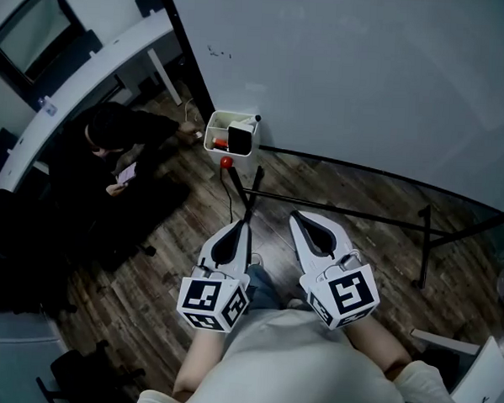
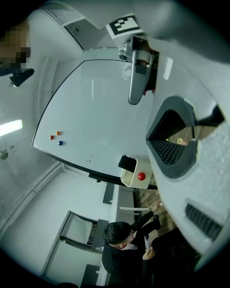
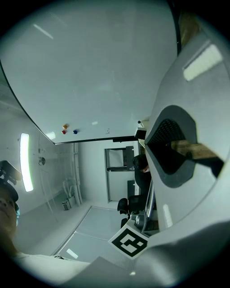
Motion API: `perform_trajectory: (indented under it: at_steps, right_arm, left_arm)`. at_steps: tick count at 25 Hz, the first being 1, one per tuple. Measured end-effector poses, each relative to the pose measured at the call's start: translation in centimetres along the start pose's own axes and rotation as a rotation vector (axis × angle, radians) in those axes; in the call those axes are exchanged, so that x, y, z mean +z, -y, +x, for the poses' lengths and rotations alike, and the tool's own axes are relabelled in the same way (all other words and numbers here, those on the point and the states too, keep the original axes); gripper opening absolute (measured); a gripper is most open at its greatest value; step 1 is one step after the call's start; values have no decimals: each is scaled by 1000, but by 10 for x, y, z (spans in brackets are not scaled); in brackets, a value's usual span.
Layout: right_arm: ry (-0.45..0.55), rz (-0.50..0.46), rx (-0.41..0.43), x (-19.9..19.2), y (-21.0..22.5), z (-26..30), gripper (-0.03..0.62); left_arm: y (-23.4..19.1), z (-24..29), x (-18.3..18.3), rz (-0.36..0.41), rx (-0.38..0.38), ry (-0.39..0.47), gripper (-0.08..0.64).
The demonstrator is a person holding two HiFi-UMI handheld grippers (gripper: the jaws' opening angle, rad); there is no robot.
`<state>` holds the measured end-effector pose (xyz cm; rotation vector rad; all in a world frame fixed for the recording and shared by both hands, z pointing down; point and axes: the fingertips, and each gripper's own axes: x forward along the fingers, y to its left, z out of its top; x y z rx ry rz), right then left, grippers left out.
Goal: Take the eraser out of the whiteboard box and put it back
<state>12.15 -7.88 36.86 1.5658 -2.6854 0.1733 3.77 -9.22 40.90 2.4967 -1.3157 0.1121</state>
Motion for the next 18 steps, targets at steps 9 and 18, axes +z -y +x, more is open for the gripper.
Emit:
perform_trajectory:
  at_steps: [9,18]
  right_arm:
    - [-6,-4,8,-9,-8,-23,3]
    - [-6,-5,9,-12,-9,-30,3]
  left_arm:
    - [13,-16,-14,-7,8,7,2]
    - [20,-18,-21,-2,-1,3,2]
